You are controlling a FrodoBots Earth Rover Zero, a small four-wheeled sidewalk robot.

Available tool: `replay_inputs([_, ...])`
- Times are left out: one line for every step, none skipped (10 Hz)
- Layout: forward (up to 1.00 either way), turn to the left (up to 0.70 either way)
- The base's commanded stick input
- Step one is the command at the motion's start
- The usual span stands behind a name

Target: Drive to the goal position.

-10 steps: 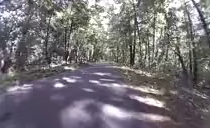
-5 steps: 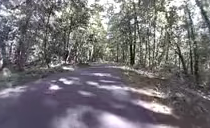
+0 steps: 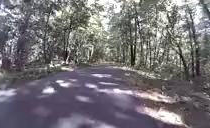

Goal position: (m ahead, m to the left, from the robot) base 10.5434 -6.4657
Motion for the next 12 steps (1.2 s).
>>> replay_inputs([0.45, -0.27])
replay_inputs([0.45, -0.11])
replay_inputs([0.45, -0.02])
replay_inputs([0.45, -0.01])
replay_inputs([0.45, 0.00])
replay_inputs([0.45, 0.00])
replay_inputs([0.45, 0.00])
replay_inputs([0.45, 0.00])
replay_inputs([0.45, 0.00])
replay_inputs([0.45, 0.00])
replay_inputs([0.45, 0.00])
replay_inputs([0.45, 0.00])
